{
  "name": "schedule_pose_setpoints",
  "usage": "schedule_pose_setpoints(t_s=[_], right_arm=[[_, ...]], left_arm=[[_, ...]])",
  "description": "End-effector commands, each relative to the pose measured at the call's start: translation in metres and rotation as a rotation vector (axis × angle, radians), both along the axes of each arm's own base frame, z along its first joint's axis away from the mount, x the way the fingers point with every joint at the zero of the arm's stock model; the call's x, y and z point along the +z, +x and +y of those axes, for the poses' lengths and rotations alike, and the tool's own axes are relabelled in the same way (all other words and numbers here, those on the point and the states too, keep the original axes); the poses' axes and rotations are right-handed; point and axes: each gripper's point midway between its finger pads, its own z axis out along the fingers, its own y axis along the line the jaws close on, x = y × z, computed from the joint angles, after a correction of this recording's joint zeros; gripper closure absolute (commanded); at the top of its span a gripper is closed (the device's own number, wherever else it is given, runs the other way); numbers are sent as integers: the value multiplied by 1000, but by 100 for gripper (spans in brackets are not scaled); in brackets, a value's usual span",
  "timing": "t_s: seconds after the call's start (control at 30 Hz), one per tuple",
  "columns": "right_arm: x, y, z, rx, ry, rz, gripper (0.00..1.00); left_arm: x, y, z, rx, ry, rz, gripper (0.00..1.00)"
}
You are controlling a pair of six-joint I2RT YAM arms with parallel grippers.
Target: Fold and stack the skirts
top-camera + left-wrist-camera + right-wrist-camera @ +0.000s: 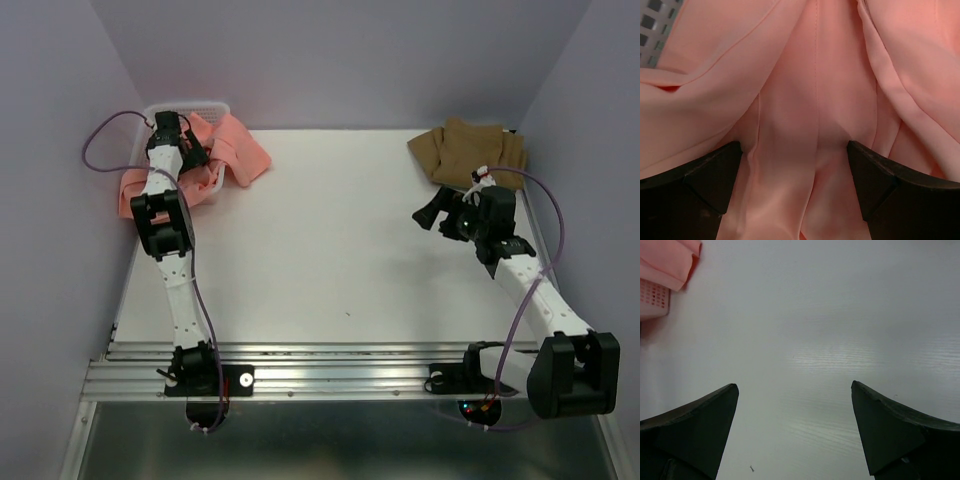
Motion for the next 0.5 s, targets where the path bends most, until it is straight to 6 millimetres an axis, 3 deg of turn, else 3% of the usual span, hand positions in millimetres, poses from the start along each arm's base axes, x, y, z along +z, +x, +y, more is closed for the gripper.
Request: schedule_pose_setpoints(t_s=[0.0,0.1,0.13,0.17,0.2,0.23,0.27,0.33,0.4,0.43,0.47], right_arm=[[3,11,-7,-26,-33,-39,0],[3,11,-12,-47,-52,-42,0],[2,11,-14,-60,-60,-43,0],[4,11,-16,-68,-65,-49,0],[4,11,-17,-74,-70,-52,0],[4,12,-19,-85,-75,-53,0],[5,13,-20,-89,-78,-55,0],[4,13,-21,-93,-81,-52,0],[2,13,-21,-91,-81,-46,0],[1,13,-20,-87,-79,-43,0],[0,13,-19,-83,-77,-40,0]], left_arm=[[-5,19,4,-30,-17,-52,1],[-43,23,-11,-84,-97,-26,2],[-49,24,-15,-104,-116,-27,14],[-56,27,-22,-129,-149,-36,27],[-59,29,-25,-137,-162,-42,52],[-58,30,-25,-132,-167,-46,100],[-54,31,-28,-139,-185,-57,100],[-31,37,-29,-151,-201,-114,100],[20,44,-31,-164,-195,-217,100],[68,49,-33,-185,-180,-308,100],[92,49,-33,-191,-175,-353,100]])
